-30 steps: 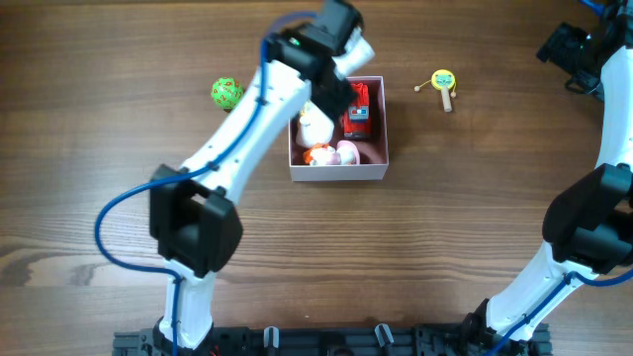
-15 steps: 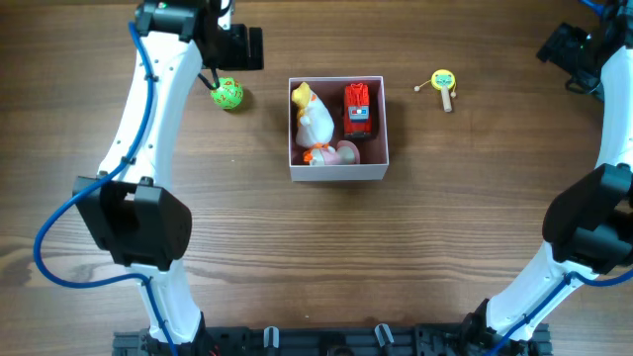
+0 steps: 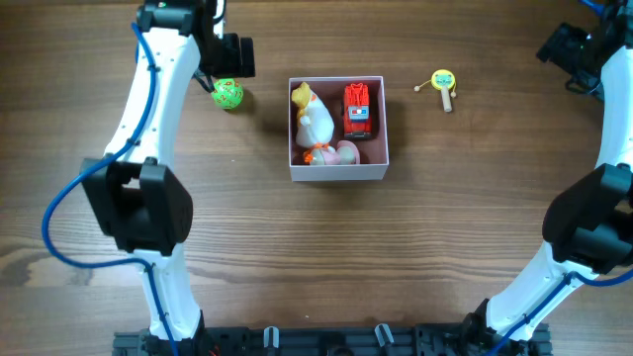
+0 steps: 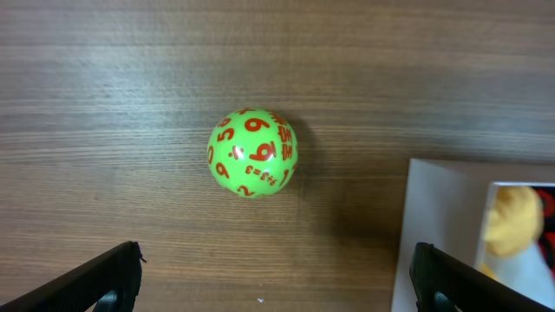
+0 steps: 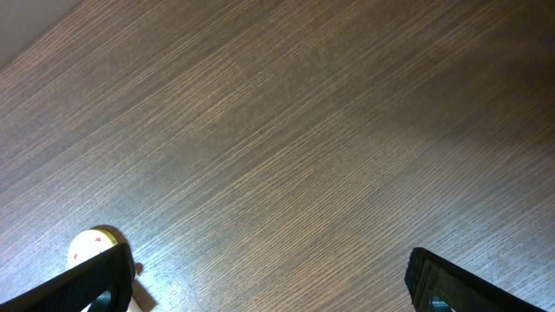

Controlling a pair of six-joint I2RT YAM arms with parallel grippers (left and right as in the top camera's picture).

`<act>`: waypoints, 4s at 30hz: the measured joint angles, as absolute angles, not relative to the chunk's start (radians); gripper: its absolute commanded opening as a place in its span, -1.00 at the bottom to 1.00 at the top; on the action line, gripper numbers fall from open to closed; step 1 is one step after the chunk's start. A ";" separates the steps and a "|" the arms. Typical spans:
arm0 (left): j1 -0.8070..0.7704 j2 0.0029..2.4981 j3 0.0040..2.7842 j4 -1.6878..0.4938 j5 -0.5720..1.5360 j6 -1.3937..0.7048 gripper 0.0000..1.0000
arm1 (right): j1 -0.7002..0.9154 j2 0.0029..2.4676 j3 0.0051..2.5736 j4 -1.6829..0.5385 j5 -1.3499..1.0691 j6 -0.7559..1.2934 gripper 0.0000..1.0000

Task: Pack container
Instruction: 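Raise the left gripper and move it left toward the green ball, then lower the left gripper over the green numbered ball and grasp it, then lift the green ball and carry it right over the box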

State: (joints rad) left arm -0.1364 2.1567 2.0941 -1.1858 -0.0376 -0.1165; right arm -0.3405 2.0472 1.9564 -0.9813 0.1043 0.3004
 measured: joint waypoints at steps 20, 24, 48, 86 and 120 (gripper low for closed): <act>-0.032 2.265 2.094 -1.167 -0.002 -0.119 0.99 | -0.340 2.047 1.956 -0.981 0.104 0.300 0.99; -0.044 2.265 2.094 -1.171 -0.006 -0.120 1.00 | -0.340 2.047 1.956 -0.981 0.104 0.300 0.99; -0.109 2.354 2.094 -1.138 -0.032 -0.122 1.00 | -0.340 2.047 1.956 -0.981 0.104 0.300 1.00; -0.109 2.425 2.094 -1.058 -0.035 -0.119 -0.38 | -0.340 2.047 1.956 -0.981 0.104 0.300 0.99; -0.477 2.102 2.350 -1.472 0.212 0.010 -0.28 | -0.340 2.047 1.956 -0.981 0.104 0.300 1.00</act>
State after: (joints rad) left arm -0.4774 2.1021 2.3505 -1.4715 0.2115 0.0101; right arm -0.3405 2.0472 1.9564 -0.9810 0.1043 0.3004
